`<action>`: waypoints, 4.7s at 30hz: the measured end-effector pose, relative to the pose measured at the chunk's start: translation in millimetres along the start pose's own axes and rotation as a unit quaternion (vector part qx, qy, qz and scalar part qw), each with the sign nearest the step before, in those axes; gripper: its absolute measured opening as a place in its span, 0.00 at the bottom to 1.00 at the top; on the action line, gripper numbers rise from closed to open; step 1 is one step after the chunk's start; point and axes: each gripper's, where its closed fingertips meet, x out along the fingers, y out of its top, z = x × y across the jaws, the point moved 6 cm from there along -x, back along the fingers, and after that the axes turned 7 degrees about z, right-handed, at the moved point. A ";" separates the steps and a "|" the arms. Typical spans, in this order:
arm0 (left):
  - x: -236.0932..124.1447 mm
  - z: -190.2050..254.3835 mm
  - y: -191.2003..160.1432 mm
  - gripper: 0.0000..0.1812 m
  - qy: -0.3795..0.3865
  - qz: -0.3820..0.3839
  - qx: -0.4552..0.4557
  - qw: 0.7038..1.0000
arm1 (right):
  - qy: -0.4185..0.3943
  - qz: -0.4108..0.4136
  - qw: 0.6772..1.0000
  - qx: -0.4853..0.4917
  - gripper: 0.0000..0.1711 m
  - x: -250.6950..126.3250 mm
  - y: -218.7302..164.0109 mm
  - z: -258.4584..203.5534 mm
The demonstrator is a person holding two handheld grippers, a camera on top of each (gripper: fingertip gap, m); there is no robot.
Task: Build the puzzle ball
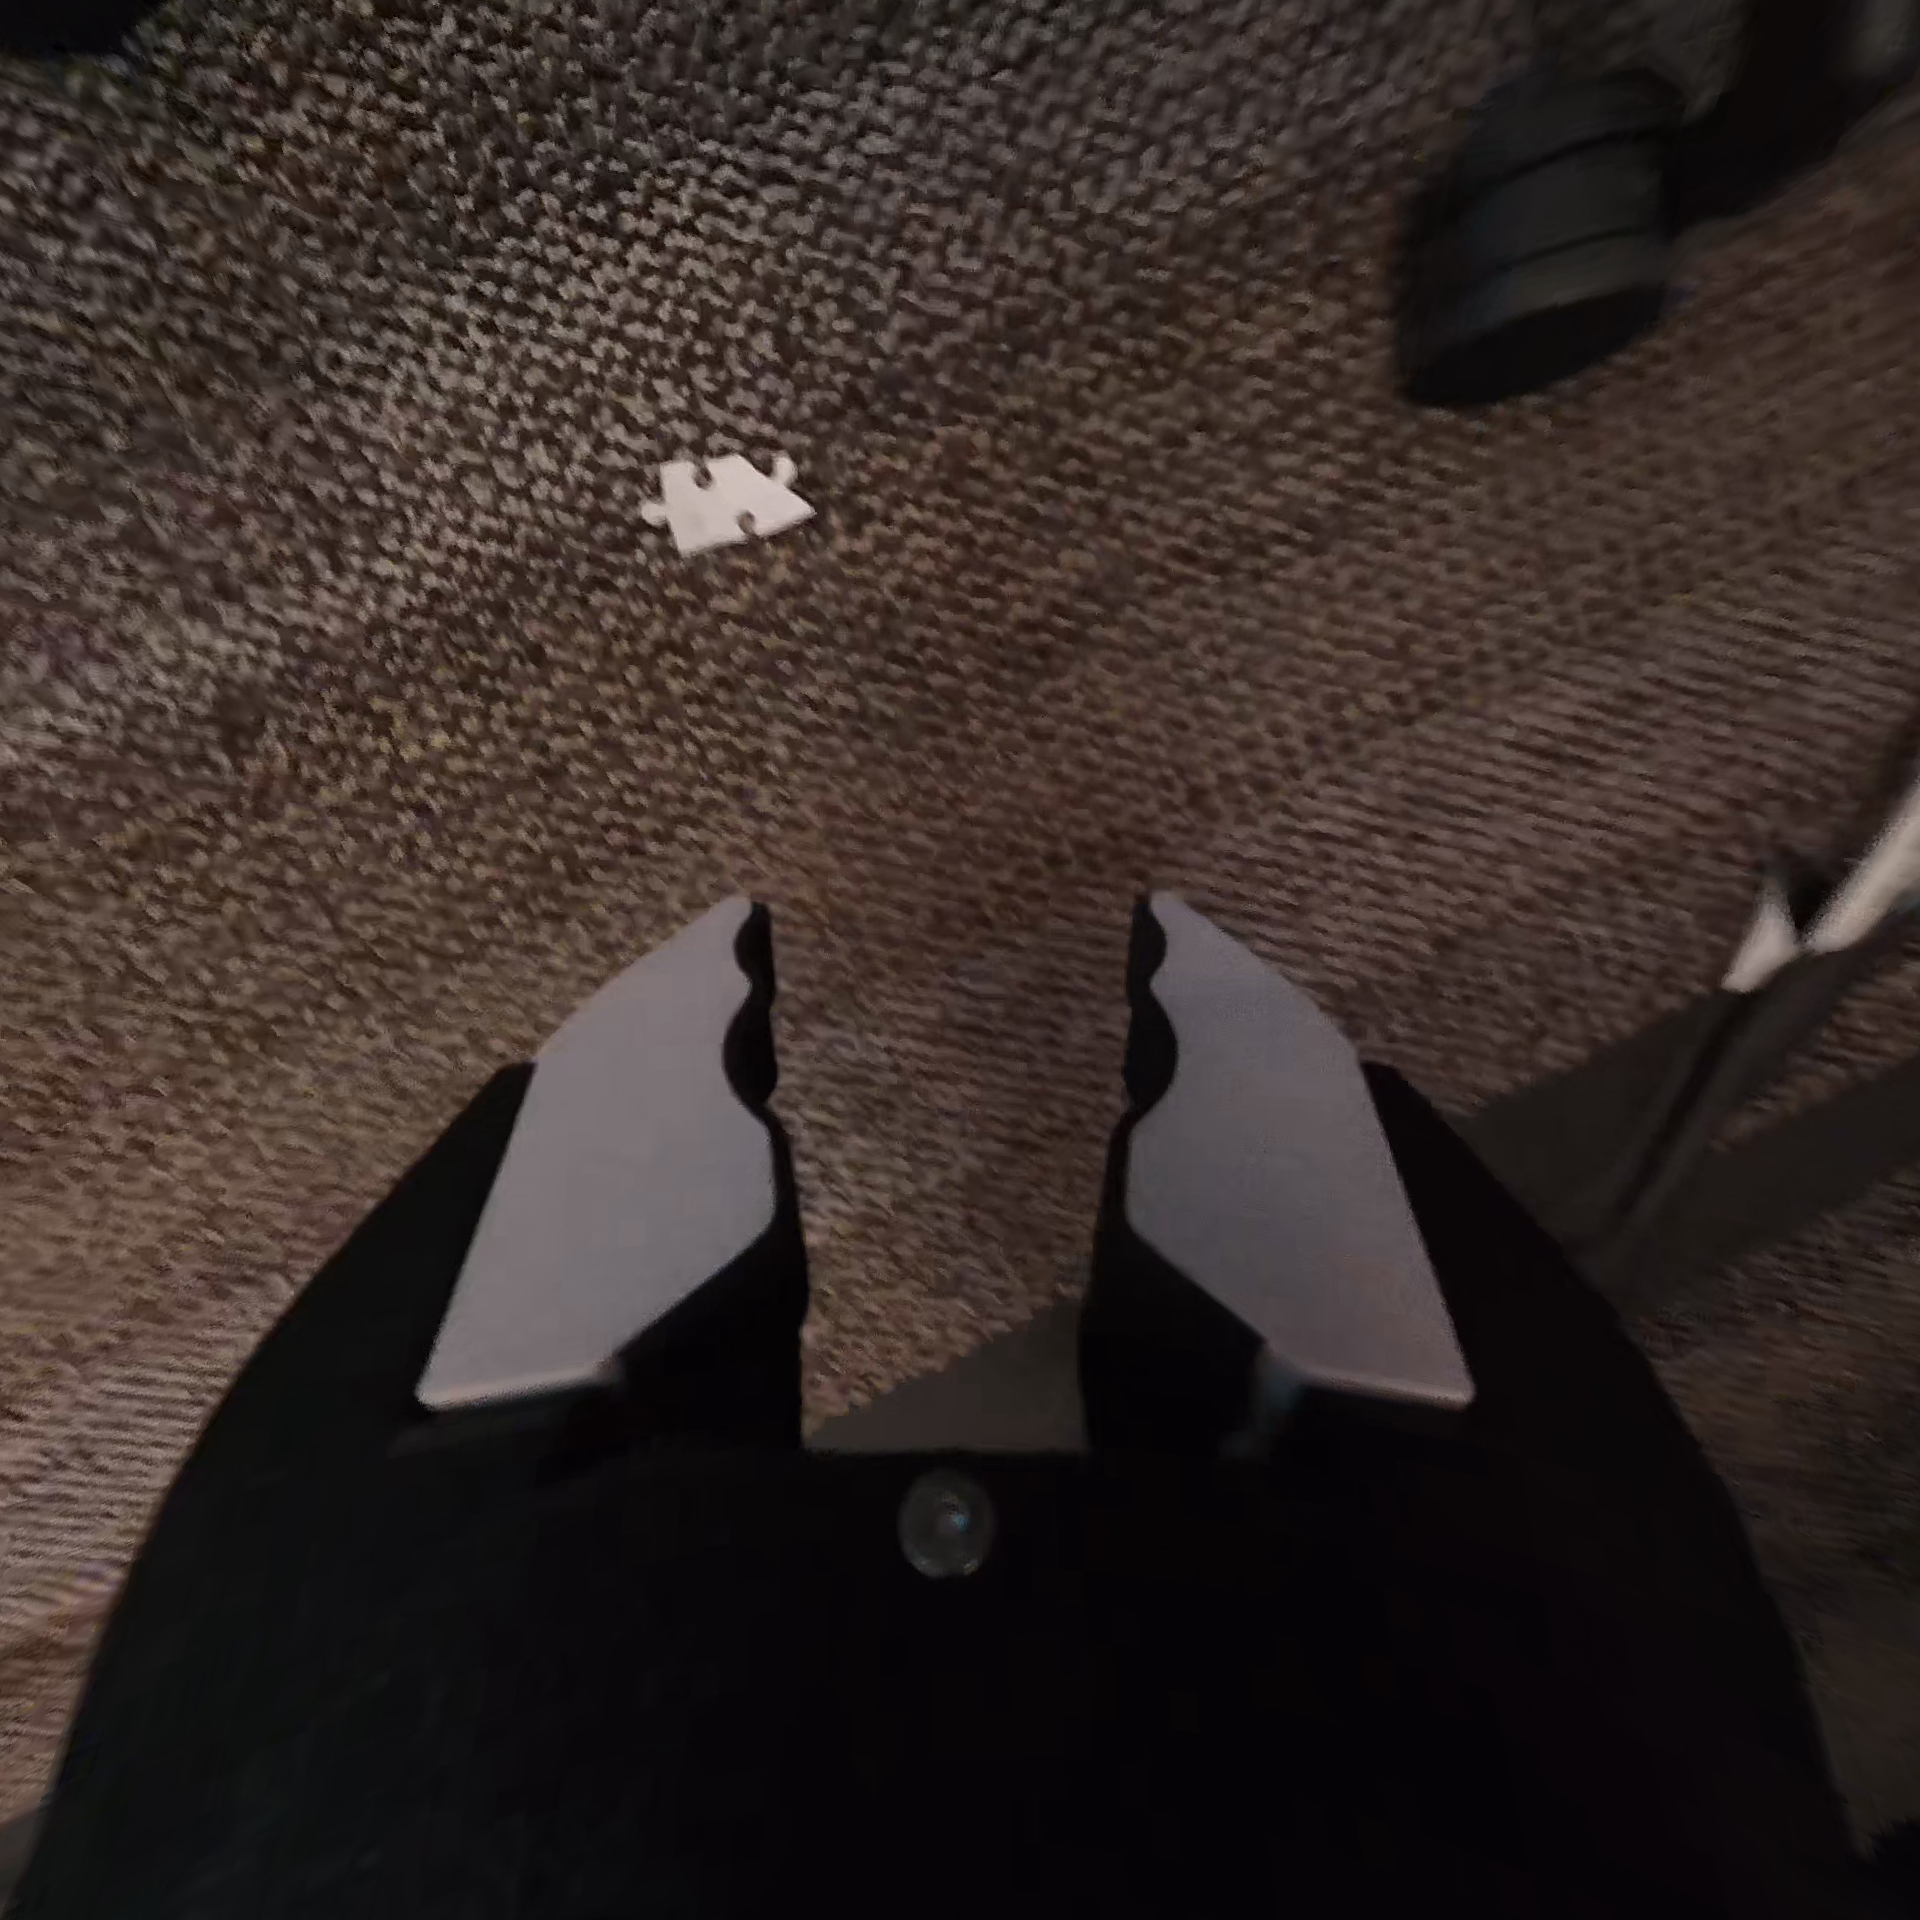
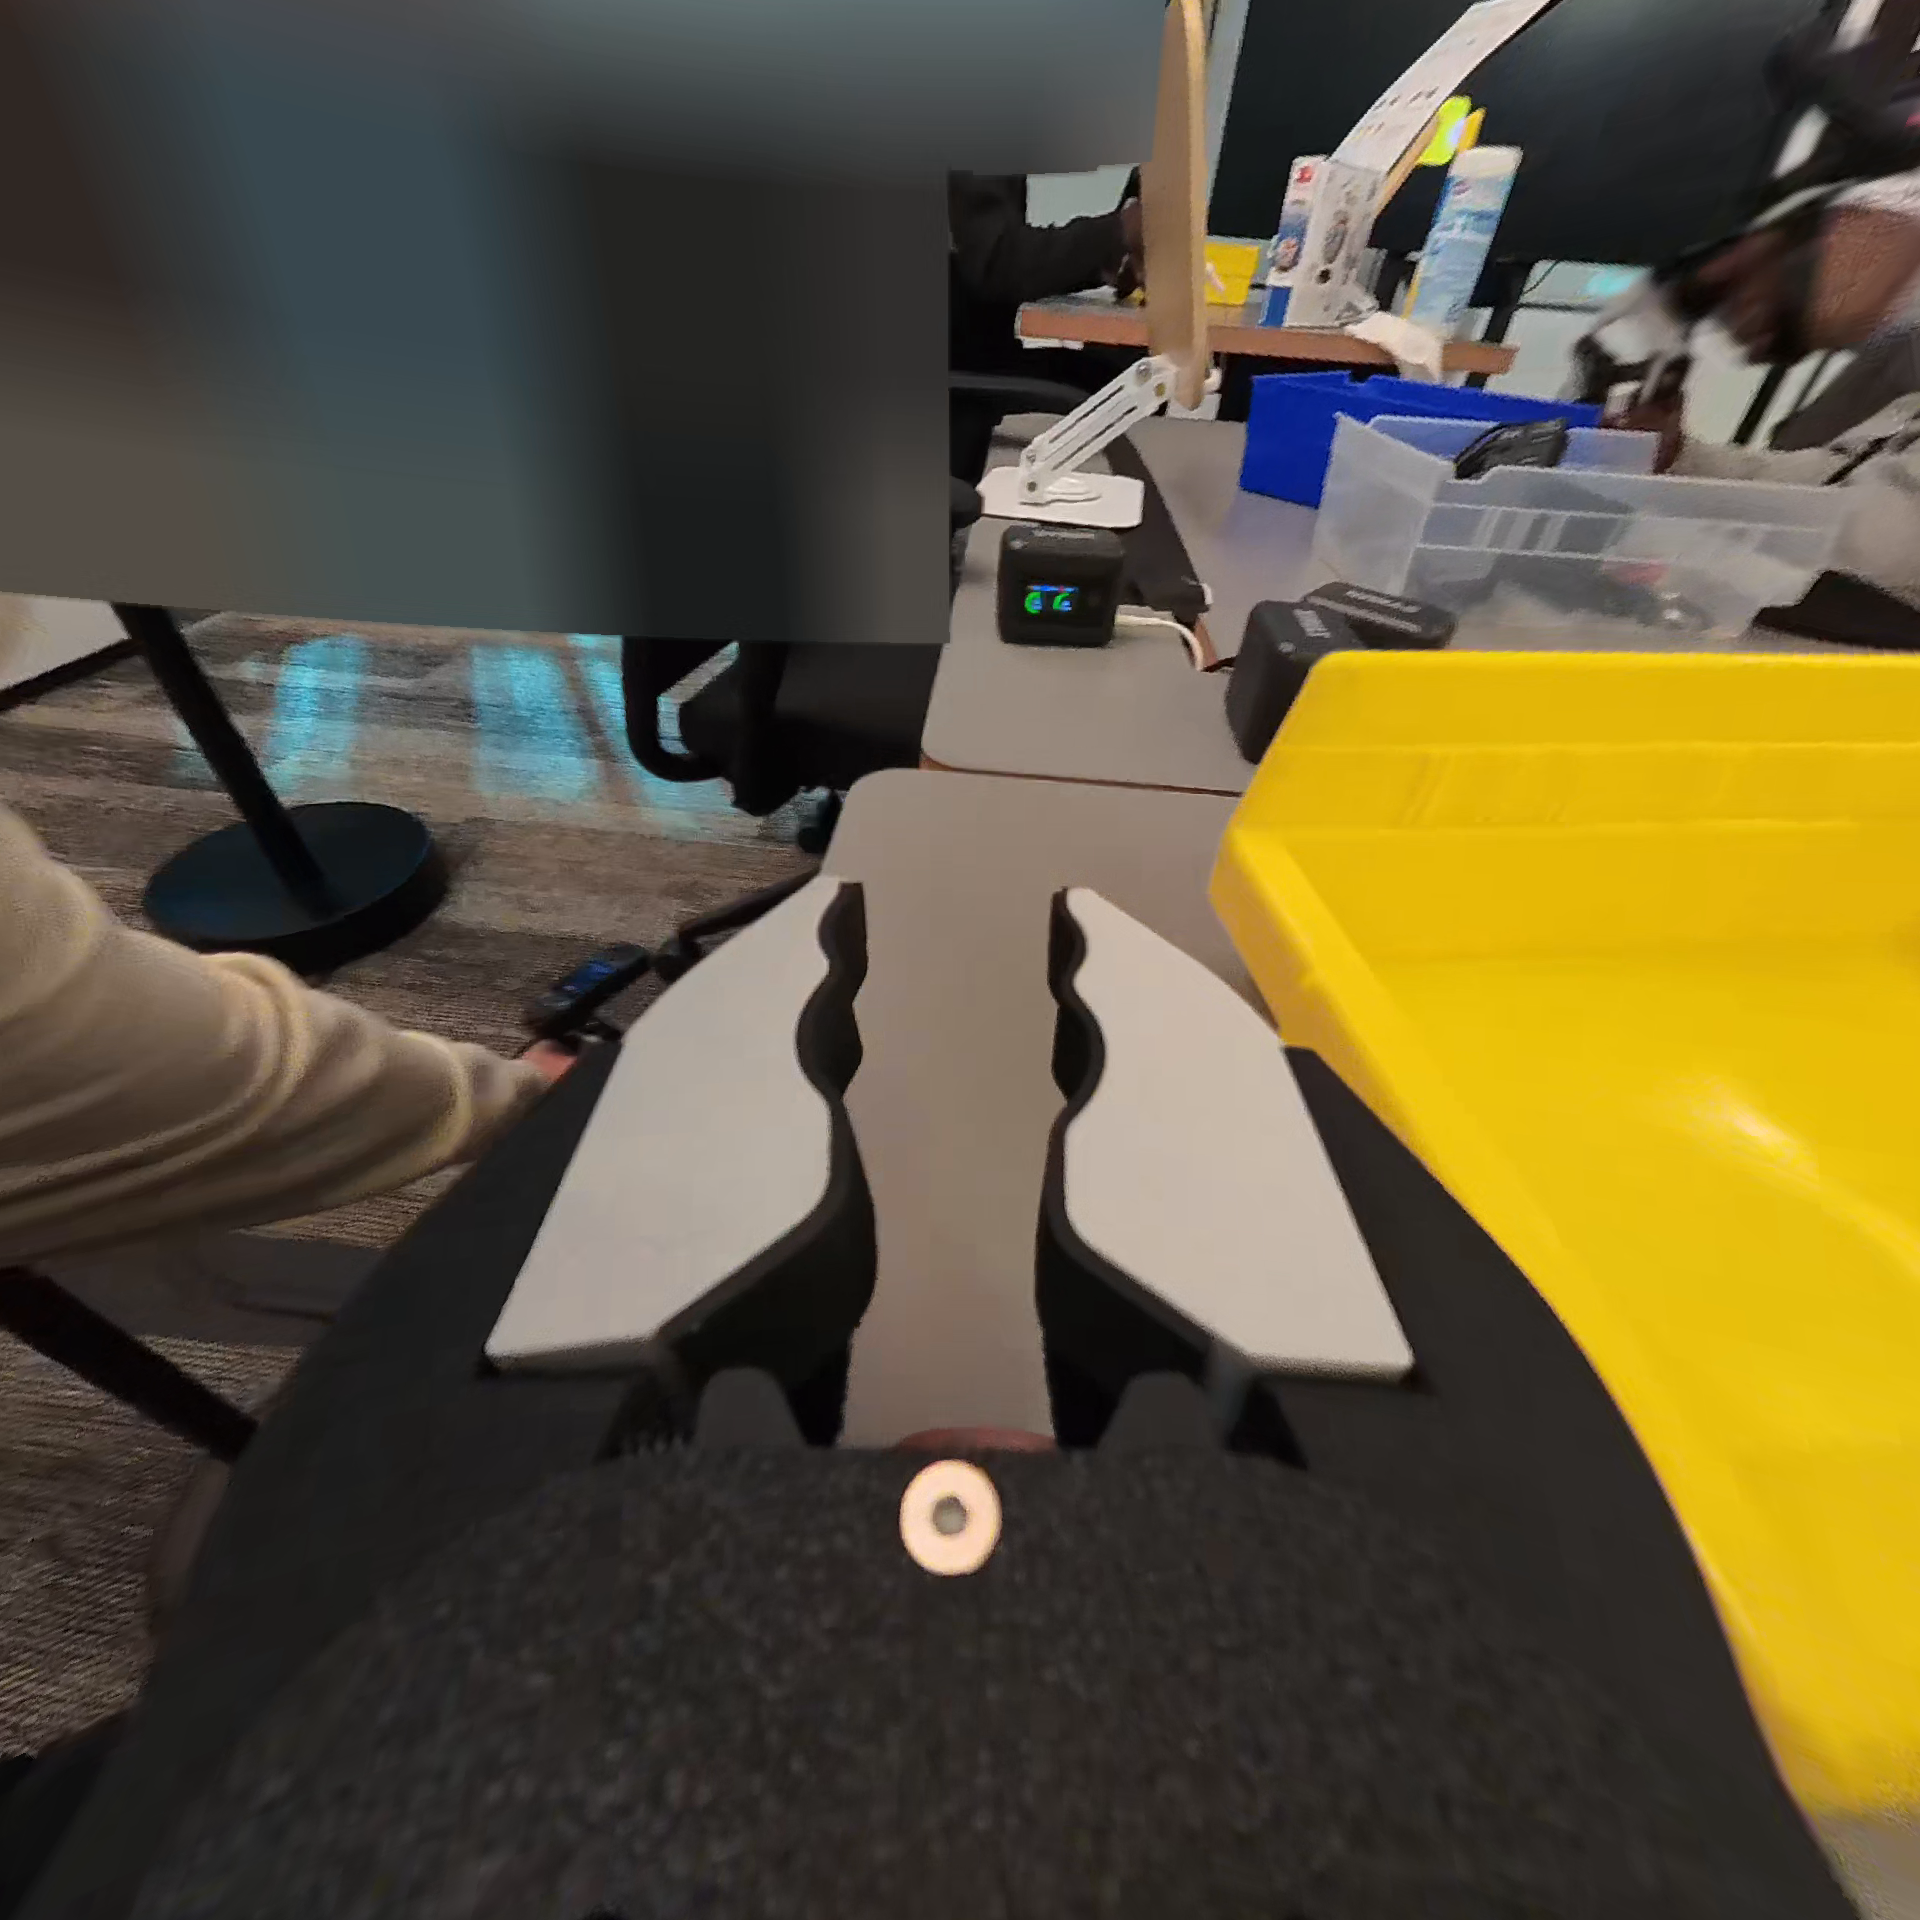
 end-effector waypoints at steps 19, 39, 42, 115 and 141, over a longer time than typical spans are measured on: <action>149.6 -61.2 40.7 0.27 0.073 -0.019 -0.046 0.996 | 0.030 -0.170 0.983 0.063 0.31 40.5 -27.2 4.5; -184.1 156.9 81.9 0.21 -0.571 0.300 -0.287 0.709 | 0.064 -0.119 0.989 0.056 0.25 35.0 -17.5 -2.7; -301.3 217.8 123.9 0.21 -0.640 0.354 -0.201 0.652 | 0.070 -0.098 0.992 0.044 0.23 31.8 -13.5 -5.3; -813.2 754.3 -172.1 0.05 -0.868 0.172 0.323 0.337 | -0.001 -0.040 0.967 0.253 0.01 -527.1 124.1 71.4; -781.4 792.9 -222.0 0.01 -0.758 0.018 0.508 0.408 | 0.242 -0.313 0.912 0.107 0.04 -453.3 111.7 97.2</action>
